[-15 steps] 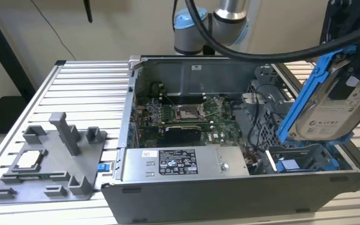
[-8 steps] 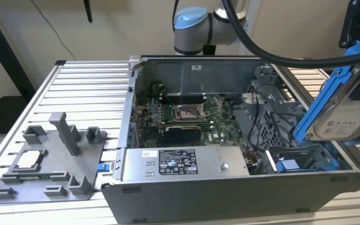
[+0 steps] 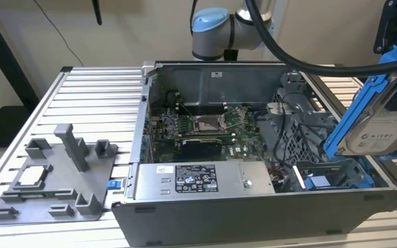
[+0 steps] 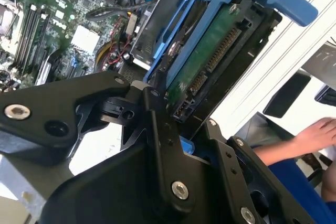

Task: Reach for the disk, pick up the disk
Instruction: 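Pick up the disk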

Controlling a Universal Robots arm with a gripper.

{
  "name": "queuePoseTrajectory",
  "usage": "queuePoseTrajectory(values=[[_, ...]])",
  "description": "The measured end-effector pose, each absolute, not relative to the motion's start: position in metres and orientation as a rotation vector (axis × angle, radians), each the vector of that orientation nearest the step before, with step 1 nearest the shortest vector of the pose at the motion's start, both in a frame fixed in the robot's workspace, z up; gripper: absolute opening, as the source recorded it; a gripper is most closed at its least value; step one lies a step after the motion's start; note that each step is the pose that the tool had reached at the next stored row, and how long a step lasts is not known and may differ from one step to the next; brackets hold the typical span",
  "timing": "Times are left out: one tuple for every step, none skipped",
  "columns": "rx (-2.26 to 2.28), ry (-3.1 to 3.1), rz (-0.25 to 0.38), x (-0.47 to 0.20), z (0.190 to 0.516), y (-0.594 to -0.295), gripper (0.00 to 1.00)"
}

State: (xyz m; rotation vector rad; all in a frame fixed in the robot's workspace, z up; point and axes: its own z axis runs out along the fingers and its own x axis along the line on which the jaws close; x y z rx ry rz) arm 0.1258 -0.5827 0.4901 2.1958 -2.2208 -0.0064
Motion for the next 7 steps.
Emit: queuePoseTrajectory(values=[[2.196, -2.221, -0.006, 0.1258, 0.4901, -0.5827, 0.0], [2.196, -2.221, -0.006, 0.1258, 0.4901, -0.5827, 0.0], [2.196, -2.221, -0.006, 0.1258, 0.4901, -0.5827, 0.0], [2.196, -2.221, -0.006, 0.1258, 0.4901, -0.5827, 0.0], [2.196, -2.221, -0.006, 0.1258, 0.4901, -0.5827, 0.0], [2.196, -2.221, -0.006, 0.1258, 0.4901, -0.5827, 0.0], [2.196, -2.221, -0.006, 0.1258, 0.4901, -0.5827, 0.0]])
